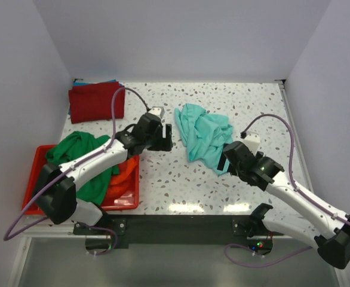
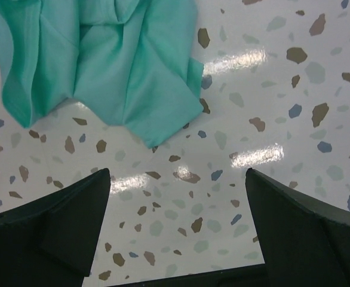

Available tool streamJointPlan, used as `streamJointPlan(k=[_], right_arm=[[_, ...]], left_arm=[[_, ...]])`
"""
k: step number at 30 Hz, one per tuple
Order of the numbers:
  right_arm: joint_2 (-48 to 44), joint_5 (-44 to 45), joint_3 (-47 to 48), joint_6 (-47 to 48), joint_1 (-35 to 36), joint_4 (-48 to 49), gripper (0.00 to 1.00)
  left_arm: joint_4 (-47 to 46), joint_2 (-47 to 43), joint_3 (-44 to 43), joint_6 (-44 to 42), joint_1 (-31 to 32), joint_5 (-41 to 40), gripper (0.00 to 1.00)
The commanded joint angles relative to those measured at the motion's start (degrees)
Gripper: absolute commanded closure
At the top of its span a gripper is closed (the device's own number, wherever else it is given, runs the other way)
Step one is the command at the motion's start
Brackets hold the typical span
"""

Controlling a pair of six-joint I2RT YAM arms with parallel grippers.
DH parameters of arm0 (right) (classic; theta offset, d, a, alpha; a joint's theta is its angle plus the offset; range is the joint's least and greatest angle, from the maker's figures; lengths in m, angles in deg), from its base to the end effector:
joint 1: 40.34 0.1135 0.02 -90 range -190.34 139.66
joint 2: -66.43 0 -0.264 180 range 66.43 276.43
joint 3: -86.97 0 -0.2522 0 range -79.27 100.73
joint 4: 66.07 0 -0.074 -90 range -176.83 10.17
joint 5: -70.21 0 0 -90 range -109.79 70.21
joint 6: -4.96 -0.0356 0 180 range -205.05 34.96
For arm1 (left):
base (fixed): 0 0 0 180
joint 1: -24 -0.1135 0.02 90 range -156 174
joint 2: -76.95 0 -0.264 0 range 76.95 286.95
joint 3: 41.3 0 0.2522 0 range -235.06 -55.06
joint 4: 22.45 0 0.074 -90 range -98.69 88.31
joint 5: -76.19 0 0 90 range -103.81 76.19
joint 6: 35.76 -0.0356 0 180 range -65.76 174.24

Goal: Fold and stack the t-shirts
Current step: Flatten the tshirt out

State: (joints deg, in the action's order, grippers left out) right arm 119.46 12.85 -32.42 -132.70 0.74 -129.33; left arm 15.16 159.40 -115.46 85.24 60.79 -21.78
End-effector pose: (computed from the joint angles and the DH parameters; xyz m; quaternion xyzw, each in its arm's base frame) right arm 0.1407 0.0971 0.2718 0.1354 0.9107 0.0061 0.3902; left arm 0.2519 -0.1822 0.2604 0.0206 0.9248 -0.1554 0.3468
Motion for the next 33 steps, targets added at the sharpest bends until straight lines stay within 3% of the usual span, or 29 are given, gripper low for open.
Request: streamJointPlan(k=[1, 4, 6, 16, 25, 30, 33], right_arm=[[0.22, -3.72, -3.07, -3.85, -0.47, 4.14, 0.01], [0.75, -5.91, -6.85, -4.54, -1.44, 6.42, 0.02], [0.75, -7.41, -8.96, -5.16, -2.14, 7.91, 0.03], [-1.89, -7.07, -10.38, -5.87, -3.11, 7.84, 0.03], [-1.27, -6.01, -8.71, -4.20, -3.46, 7.66, 0.02], [1.10, -6.98, -8.18, -3.14, -3.90, 8.97, 0.02], [2.24, -7.59, -7.92, -2.44, -4.08, 9.85, 0.02]], left_arm=[[-8.02, -0.19, 4.84, 4.58, 3.80, 7.32, 0.20], [-15.14, 3.40, 7.57, 6.95, 5.03, 15.49, 0.19], [-16.04, 7.17, 5.84, 7.05, 6.26, 16.31, 0.21], [-11.21, 19.40, -6.55, 2.93, 10.84, 12.19, 0.22], [-6.98, 24.68, -11.05, 1.78, 11.37, 8.14, 0.26], [-7.25, 27.05, -12.80, 1.43, 11.37, 8.14, 0.34], [-5.58, 28.02, -14.39, 1.08, 11.37, 8.14, 0.47]])
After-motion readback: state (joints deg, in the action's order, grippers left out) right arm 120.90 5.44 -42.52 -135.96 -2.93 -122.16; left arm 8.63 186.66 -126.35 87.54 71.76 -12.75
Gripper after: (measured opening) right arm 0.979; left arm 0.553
